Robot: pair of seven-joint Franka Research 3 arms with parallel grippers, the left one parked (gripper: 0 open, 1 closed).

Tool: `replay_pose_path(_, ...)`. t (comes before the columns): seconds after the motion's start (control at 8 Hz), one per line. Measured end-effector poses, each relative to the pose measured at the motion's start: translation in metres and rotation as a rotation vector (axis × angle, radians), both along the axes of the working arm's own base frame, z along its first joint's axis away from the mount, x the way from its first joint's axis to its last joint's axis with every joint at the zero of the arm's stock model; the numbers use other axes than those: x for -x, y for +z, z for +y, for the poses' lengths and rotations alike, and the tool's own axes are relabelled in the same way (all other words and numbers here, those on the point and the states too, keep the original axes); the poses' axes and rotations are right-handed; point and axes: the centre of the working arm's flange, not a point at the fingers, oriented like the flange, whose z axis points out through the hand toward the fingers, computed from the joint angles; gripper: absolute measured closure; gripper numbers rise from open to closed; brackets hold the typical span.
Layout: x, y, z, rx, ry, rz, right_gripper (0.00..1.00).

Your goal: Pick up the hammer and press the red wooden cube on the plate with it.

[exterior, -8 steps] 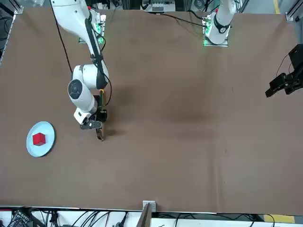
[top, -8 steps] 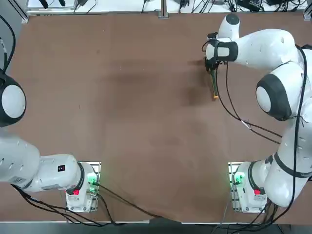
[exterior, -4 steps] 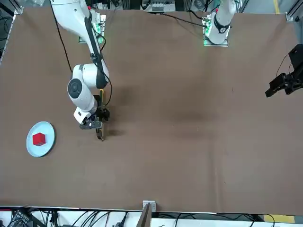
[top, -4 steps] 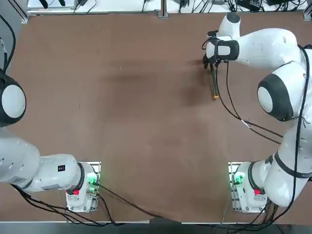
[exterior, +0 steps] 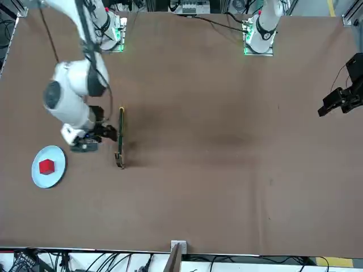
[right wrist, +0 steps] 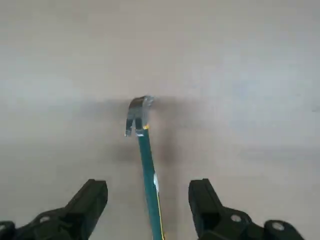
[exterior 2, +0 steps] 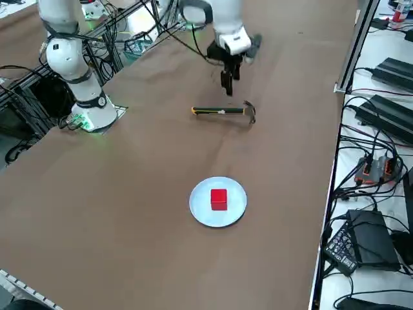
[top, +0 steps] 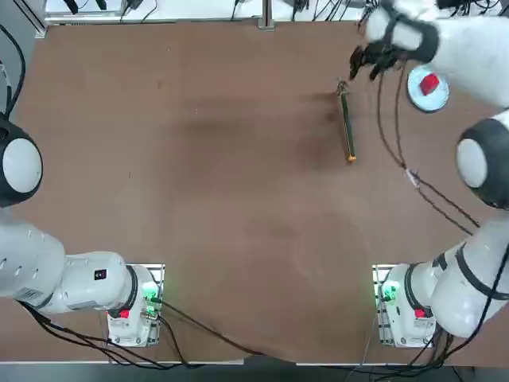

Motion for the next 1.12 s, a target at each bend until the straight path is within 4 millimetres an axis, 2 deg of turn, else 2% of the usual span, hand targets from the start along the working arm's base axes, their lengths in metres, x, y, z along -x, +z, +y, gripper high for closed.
replay_pose_path(0.25,-0.008,0.078,-0.033,-0.003,-0.011,0.004,0.00)
replay_pose_path(0.38,-0.011,0.103,-0.042,-0.001,-0.018,-0.005,0.00)
replay_pose_path(0.75,-0.012,0.144,-0.064,0.013,-0.043,0.007,0.00)
replay_pose_path(1.12,-0.007,0.178,-0.101,0.074,-0.044,0.020,0.00)
